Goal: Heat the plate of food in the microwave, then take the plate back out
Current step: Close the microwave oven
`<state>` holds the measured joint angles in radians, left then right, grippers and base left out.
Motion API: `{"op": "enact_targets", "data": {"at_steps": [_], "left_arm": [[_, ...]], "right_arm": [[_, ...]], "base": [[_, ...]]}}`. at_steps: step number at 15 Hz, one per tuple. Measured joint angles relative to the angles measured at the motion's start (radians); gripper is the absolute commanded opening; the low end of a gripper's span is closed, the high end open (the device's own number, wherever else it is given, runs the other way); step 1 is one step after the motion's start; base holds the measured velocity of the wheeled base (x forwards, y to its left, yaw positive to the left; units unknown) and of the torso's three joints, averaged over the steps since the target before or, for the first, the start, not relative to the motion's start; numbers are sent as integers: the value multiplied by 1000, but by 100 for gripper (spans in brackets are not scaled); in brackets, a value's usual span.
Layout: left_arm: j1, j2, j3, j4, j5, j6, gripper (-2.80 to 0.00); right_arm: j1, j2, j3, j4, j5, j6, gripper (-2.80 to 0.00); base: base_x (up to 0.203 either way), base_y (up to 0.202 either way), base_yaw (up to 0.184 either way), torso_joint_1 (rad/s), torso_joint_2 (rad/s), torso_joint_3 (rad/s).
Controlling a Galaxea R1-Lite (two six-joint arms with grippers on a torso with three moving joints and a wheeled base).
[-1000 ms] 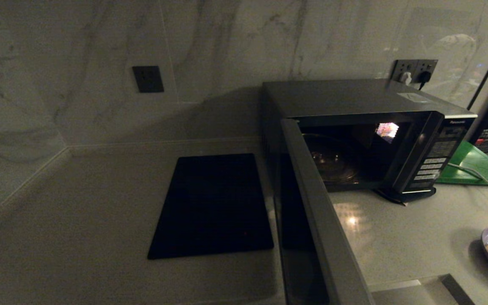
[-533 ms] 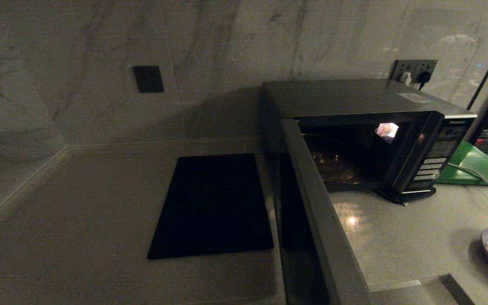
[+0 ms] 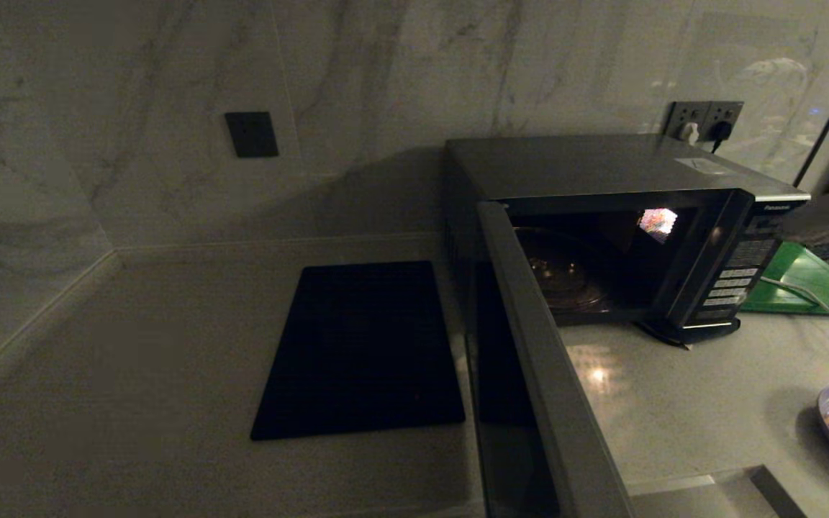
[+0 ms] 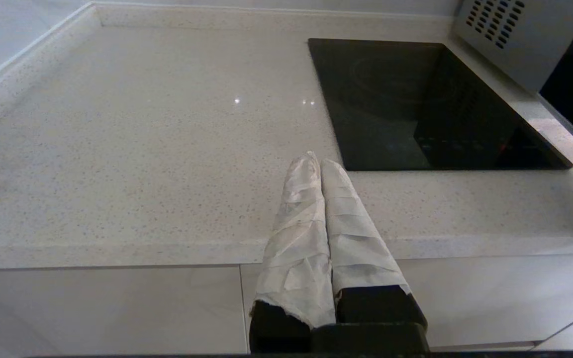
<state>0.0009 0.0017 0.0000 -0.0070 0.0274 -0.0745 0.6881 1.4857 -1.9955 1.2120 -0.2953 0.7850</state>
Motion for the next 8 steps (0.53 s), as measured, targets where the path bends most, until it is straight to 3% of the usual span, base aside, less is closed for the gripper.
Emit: {"op": "enact_targets", "data": {"at_steps": [3, 8], "left_arm": [[0, 0, 0, 0, 0, 0, -280], [0, 0, 0, -1, 0, 0, -280]], "right_arm": [[142, 42, 0, 22, -1, 8, -280], [298, 122, 0, 34, -11, 6, -280]], "base": [[0, 0, 0, 0, 0, 0], [0, 0, 0, 0, 0, 0]]}}
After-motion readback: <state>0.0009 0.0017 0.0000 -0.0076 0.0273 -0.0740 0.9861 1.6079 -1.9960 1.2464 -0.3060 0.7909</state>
